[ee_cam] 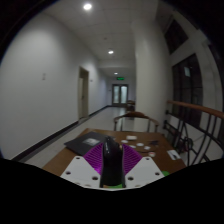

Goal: Arrange mouse

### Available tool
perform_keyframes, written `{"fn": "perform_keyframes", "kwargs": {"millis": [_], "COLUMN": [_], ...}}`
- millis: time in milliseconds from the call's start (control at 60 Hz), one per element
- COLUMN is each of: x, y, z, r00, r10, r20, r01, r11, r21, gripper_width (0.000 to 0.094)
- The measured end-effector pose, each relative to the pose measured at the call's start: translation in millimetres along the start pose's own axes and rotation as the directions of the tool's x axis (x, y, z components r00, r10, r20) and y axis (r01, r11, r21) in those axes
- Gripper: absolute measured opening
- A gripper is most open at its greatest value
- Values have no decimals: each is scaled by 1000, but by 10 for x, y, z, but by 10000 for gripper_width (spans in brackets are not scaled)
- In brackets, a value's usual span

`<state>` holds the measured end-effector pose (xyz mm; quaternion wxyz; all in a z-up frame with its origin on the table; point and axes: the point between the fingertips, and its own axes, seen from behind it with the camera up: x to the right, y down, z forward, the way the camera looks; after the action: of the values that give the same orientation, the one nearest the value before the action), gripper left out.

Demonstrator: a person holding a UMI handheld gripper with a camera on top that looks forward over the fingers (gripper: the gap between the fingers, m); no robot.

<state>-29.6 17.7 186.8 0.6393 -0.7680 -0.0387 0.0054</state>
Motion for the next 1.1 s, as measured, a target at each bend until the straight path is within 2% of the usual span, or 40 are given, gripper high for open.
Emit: {"fn": "perform_keyframes", "kwargs": {"millis": [83,100,167,233,367,400,467,617,733,867,1100], "x": [639,621,950,1044,1076,1095,1111,1127,1201,1151,1236], "y": [289,404,834,1258,1782,1771,1789,1782,1525,1323,1523], "z": [-42,-214,-167,-149,-92,-22,-30,-121,-427,-1022,-1740], "r00": [997,996,990,989,988,988,988,990,989,994,993], "r10": [27,35,49,7,10,-7,-26,-1,-9,32,90], "r20": [-70,-83,-130,-145,-153,-154,-155,-144,-148,-102,-73], "r01": [-28,-38,-68,-40,-58,-39,-23,-48,-35,-55,-103], "r11": [999,998,987,973,947,956,952,940,956,971,973], "r21": [-22,-42,-146,-226,-316,-292,-305,-339,-290,-234,-206], "gripper_width": [236,236,235,235,240,238,237,459,868,856,856]}}
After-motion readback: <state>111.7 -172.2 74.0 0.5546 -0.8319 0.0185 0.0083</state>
